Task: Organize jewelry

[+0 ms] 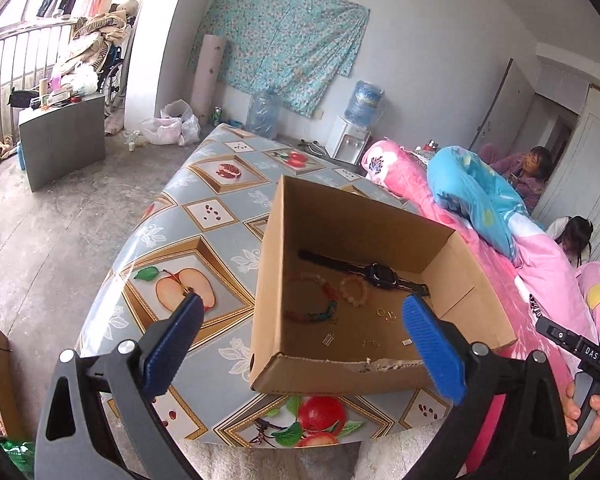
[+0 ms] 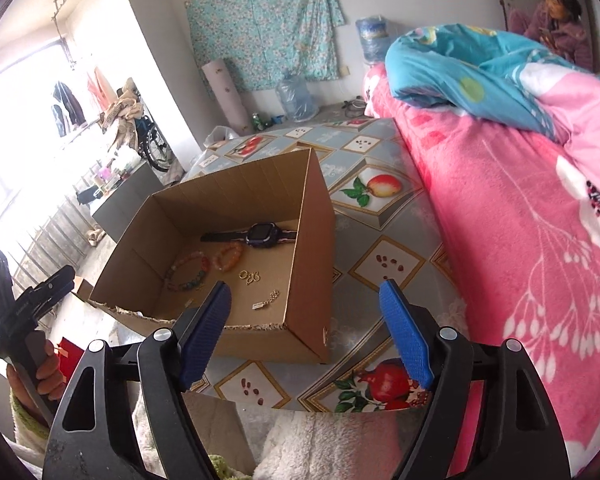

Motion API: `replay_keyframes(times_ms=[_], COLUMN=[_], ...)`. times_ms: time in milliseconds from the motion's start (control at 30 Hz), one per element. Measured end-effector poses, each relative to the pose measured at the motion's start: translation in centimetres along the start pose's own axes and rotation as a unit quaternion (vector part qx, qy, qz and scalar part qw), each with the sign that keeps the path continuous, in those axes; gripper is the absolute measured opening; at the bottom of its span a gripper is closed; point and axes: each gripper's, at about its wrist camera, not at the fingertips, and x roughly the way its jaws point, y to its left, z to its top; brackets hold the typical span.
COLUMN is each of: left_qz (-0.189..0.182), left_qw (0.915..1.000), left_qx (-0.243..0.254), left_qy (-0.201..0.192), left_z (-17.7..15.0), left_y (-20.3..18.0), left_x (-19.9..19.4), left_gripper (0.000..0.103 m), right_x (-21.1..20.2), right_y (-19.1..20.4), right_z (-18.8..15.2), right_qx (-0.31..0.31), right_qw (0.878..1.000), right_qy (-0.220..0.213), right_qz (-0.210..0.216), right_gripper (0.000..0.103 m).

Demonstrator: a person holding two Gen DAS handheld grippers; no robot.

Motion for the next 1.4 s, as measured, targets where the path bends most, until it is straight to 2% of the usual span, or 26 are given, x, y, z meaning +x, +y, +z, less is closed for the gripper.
replay_keyframes(times_ms=[200, 333, 433, 567, 700, 833, 933, 1067, 1200, 1400], left_qz=[0.002, 0.057, 0.116, 0.151, 0.141, 0.131, 0.155, 0.164, 0.174, 0.161], left_qw=[0.9996, 0.9966, 0.9893, 0.9844, 0.9879, 0.9872, 0.9823, 0.9777, 0.9719, 0.9727], left_qx=[0.017, 0.052, 0.085, 0.090, 0.043, 0.005, 0.023, 0.048, 0.066, 0.070], left_qy=[-0.021, -0.028, -0.025, 0.001, 0.048, 0.091, 0.103, 0.122, 0.144, 0.152], left_z=[-0.6, -1.2, -2.0, -3.2, -4.4, -5.4, -5.6, -6.0, -6.3, -6.3], left_y=[-1.0, -1.9, -2.8, -3.0, -2.3, -2.2, -3.1, -4.4, -5.6, -6.6], left_x=[-1.6, -2.2, -2.2, -1.4, 0.1, 1.9, 2.7, 3.6, 4.6, 4.9], left_gripper=[0.097, 0.097, 0.097, 0.097, 0.097, 0.097, 0.097, 0.097, 0.097, 0.097], right_x=[-0.6, -0.3, 0.4, 2.0, 3.6, 5.2, 6.4, 7.8, 8.6, 8.9], right_y=[1.3, 3.3, 5.6, 8.4, 9.8, 10.0, 9.5, 8.4, 8.0, 8.1], right_z=[-1.6, -2.7, -4.0, -5.5, -6.2, -6.0, -5.6, -5.2, -5.0, -4.9], right_qx=[-0.042, -0.073, -0.114, -0.149, -0.145, -0.125, -0.106, -0.056, -0.039, -0.044], right_qw=[0.999, 0.996, 0.992, 0.987, 0.987, 0.988, 0.987, 0.988, 0.987, 0.985], right_qy=[0.002, 0.018, 0.032, 0.046, 0.063, 0.090, 0.109, 0.135, 0.149, 0.151], right_qz=[0.017, 0.041, 0.037, 0.032, 0.021, -0.021, -0.045, -0.057, -0.057, -0.065], right_gripper=[0.078, 0.084, 0.088, 0.094, 0.095, 0.095, 0.095, 0.095, 0.095, 0.095])
